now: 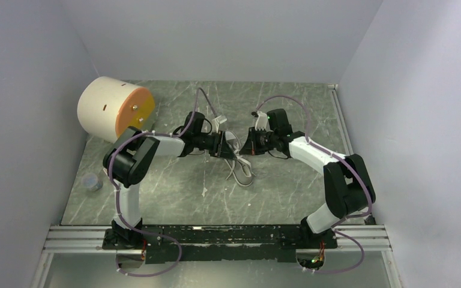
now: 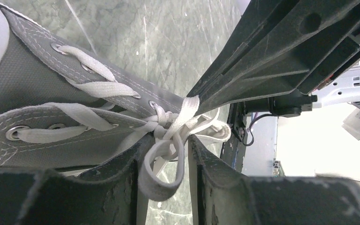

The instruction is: Tie the shoes

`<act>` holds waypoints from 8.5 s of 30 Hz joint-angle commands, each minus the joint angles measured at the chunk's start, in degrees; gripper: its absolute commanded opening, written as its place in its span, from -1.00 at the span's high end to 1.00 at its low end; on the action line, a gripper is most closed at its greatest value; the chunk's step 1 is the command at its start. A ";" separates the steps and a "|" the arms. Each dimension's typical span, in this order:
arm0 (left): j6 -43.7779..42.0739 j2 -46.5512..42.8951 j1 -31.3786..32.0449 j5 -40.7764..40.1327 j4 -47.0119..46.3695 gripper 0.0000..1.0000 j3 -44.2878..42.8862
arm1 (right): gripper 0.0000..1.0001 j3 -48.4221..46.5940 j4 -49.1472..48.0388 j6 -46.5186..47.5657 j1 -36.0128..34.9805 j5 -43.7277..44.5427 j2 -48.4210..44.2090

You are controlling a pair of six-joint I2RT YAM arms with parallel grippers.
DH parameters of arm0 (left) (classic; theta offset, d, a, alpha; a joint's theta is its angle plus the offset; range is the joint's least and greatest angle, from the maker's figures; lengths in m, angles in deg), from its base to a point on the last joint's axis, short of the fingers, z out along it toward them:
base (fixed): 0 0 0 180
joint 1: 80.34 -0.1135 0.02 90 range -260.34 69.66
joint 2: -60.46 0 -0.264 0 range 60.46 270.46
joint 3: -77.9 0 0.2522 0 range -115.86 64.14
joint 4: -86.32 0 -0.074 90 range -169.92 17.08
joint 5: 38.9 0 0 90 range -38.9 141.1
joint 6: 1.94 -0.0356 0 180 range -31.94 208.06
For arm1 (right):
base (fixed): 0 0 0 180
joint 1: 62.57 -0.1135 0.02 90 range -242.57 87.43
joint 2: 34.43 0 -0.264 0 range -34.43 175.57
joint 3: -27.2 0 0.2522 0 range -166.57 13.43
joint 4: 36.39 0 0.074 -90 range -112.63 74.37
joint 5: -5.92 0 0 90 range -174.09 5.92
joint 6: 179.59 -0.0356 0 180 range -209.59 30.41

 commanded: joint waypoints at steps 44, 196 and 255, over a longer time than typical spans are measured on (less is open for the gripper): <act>18.80 4.57 1.50 -2.46 -24.80 0.84 6.75 | 0.36 -6.35 2.24 0.72 -3.99 -5.82 1.80; -7.86 -4.94 -0.71 -11.00 14.95 0.90 8.53 | 1.00 0.82 -5.62 -7.13 8.54 11.13 2.94; -11.31 -8.72 20.22 -42.13 44.77 0.21 -14.69 | 0.24 0.93 4.08 0.62 5.93 0.70 -4.85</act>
